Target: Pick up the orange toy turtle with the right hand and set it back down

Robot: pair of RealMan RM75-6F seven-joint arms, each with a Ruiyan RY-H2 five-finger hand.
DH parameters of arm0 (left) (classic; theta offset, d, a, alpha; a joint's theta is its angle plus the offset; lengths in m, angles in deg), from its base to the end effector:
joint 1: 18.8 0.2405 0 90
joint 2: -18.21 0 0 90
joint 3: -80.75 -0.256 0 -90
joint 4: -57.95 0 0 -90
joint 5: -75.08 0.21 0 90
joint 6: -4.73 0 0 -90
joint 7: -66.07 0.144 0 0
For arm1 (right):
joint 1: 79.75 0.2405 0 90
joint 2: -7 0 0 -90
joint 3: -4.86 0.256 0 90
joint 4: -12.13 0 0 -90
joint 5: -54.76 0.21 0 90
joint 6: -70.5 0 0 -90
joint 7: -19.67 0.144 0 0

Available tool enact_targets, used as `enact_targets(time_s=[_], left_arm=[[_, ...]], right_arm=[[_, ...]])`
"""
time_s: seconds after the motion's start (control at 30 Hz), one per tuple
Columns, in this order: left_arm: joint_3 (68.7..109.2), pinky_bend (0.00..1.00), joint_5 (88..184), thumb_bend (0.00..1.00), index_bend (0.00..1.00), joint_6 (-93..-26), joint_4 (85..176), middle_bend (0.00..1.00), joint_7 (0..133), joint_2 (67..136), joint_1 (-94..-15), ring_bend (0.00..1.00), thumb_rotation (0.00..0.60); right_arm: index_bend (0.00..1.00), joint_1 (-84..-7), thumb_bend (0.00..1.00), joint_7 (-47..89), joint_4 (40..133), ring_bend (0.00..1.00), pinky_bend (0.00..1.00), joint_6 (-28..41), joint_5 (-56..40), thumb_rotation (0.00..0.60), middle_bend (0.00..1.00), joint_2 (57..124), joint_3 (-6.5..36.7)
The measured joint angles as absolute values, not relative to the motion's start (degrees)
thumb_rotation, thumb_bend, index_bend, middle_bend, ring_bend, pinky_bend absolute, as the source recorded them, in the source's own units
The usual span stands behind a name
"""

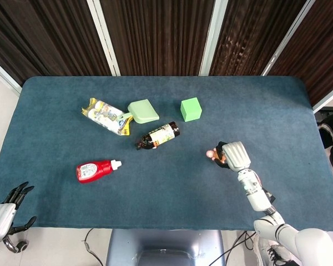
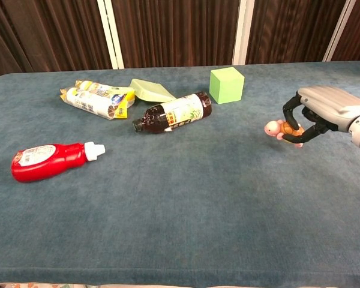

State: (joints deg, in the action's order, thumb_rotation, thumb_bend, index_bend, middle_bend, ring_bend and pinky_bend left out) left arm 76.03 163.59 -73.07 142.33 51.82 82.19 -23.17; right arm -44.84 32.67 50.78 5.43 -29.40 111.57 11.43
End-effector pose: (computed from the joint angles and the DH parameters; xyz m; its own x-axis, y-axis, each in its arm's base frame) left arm -0.3538 0.1480 0.1404 0.2947 0.2556 0.9208 0.9510 0.0164 -0.3089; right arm -0.2639 -0.3636 -0.0174 0.4209 -0.0676 0.9046 -0.8758 -0.2900 0.3858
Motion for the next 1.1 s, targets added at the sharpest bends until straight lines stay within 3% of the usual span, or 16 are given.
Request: enact_targets(time_s=[0.1, 0.27, 0.37, 0.47, 0.67, 0.9, 1.1], left_arm=[[76.0, 0.38, 163.6, 0.30, 0.12, -73.1, 142.3, 0.00, 51.8, 82.2, -23.1, 0.05, 0.600], [76.0, 0.38, 163.6, 0.30, 0.12, -73.1, 142.2, 0.00, 51.7, 82.2, -23.1, 0.05, 0.600], [76.0, 0.38, 163.6, 0.30, 0.13, -73.1, 142.1, 0.00, 51.5, 82.1, -23.0, 0.05, 0.600], [76.0, 0.38, 163.6, 0.30, 0.13, -73.1, 142.1, 0.00, 51.5, 82.1, -23.0, 0.05, 0.600], [75.9, 0.38, 163.6, 0.30, 0.13, -72.9, 142.2, 0.00, 51.5, 82.1, -23.1, 0.05, 0.600], [76.0, 0.38, 163.6, 0.30, 0.13, -73.1, 142.2, 0.00, 51.2, 81.9, -23.0, 0.05, 0.600], [75.9, 0.38, 163.9, 0.30, 0.13, -73.3, 142.4, 0.00, 51.3, 81.8, -23.0, 0.05, 0.600]], right_arm=[[0.72, -44.9, 0.86, 32.4, 50.8, 1.00, 0.99, 6.4, -29.3, 0.600, 0.65, 111.4, 11.2], [0.54, -45.0, 0.66, 32.5, 51.9, 1.00, 0.96, 8.0, -29.0, 0.600, 0.55, 110.7, 10.9], [0.36, -45.0, 0.49, 32.6, 53.2, 0.98, 0.94, 9.2, -28.9, 0.600, 0.48, 109.8, 10.6], [0.21, -45.2, 0.41, 32.5, 55.0, 0.97, 0.93, 9.8, -28.6, 0.600, 0.45, 108.7, 10.6], [0.03, -45.6, 0.27, 31.7, 57.9, 0.96, 0.91, 10.0, -28.1, 0.600, 0.41, 106.6, 10.7], [0.02, -46.9, 0.16, 29.3, 64.4, 0.93, 0.87, 8.5, -27.9, 0.600, 0.39, 102.7, 10.8], [0.11, -49.8, 0.14, 21.5, 78.4, 0.75, 0.79, 5.8, -27.0, 0.600, 0.39, 95.9, 10.3]])
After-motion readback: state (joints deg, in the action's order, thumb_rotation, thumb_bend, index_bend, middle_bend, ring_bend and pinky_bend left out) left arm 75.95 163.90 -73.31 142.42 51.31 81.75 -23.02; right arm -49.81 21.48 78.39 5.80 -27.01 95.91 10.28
